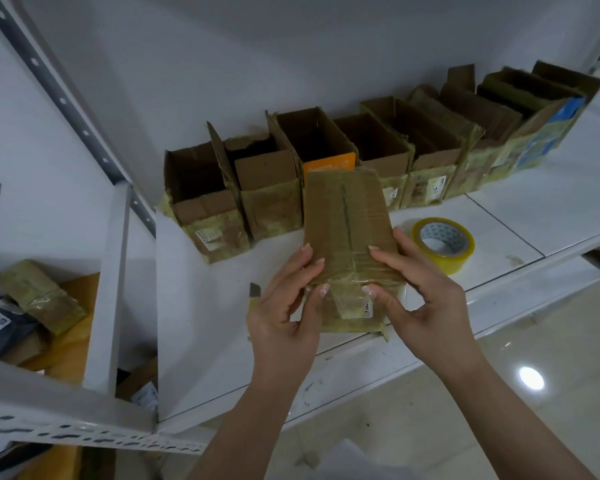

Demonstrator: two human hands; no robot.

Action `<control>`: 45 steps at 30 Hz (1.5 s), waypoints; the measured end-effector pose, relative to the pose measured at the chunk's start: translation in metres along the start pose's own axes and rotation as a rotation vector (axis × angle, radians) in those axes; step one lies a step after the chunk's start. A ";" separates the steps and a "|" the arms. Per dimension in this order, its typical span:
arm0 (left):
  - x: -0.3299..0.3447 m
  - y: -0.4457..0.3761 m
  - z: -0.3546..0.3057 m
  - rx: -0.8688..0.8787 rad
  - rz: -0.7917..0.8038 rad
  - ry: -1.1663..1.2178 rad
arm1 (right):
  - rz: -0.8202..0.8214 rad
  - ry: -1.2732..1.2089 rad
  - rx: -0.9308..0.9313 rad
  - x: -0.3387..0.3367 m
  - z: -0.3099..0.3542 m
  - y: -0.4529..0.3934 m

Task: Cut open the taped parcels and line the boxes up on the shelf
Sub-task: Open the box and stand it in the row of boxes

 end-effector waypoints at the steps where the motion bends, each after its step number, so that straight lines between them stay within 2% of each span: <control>1: 0.001 0.000 -0.001 -0.001 -0.011 0.002 | 0.017 -0.022 0.030 0.002 0.000 0.000; 6: 0.009 -0.008 -0.010 -0.032 0.033 -0.008 | 0.023 -0.082 0.072 -0.006 0.010 -0.014; 12: 0.013 -0.055 -0.041 -0.033 0.148 0.182 | 0.000 -0.194 0.106 -0.044 0.037 -0.050; 16: 0.020 -0.067 -0.049 -0.237 0.153 0.469 | 0.000 -0.201 0.079 -0.058 0.050 -0.061; 18: 0.020 -0.071 -0.054 -0.214 0.163 0.396 | 0.008 -0.213 0.076 -0.062 0.052 -0.064; 23: 0.029 -0.076 -0.064 0.005 0.254 0.105 | 0.014 -0.208 0.061 -0.065 0.056 -0.067; 28: 0.038 -0.073 -0.065 0.071 0.161 -0.067 | -0.001 -0.187 0.073 -0.060 0.057 -0.067; 30: 0.038 -0.073 -0.064 0.075 0.150 -0.073 | -0.001 -0.194 0.091 -0.060 0.055 -0.066; 36: 0.034 -0.079 -0.067 0.085 0.258 0.013 | 0.051 -0.248 0.080 -0.060 0.057 -0.065; 41: 0.031 -0.076 -0.064 0.054 0.048 0.000 | -0.068 -0.324 0.121 -0.056 0.058 -0.064; 45: 0.031 -0.075 -0.066 0.040 -0.016 -0.014 | -0.100 -0.220 0.007 -0.050 0.065 -0.059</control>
Point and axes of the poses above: each hand's wrist, its own y-axis away from the middle knuckle, its own x-axis out of the palm, z = x × y, the point moved 3 cm from there along -y, towards the middle knuckle, and after that the axes turned 14 degrees about y, right-handed, at the moved point
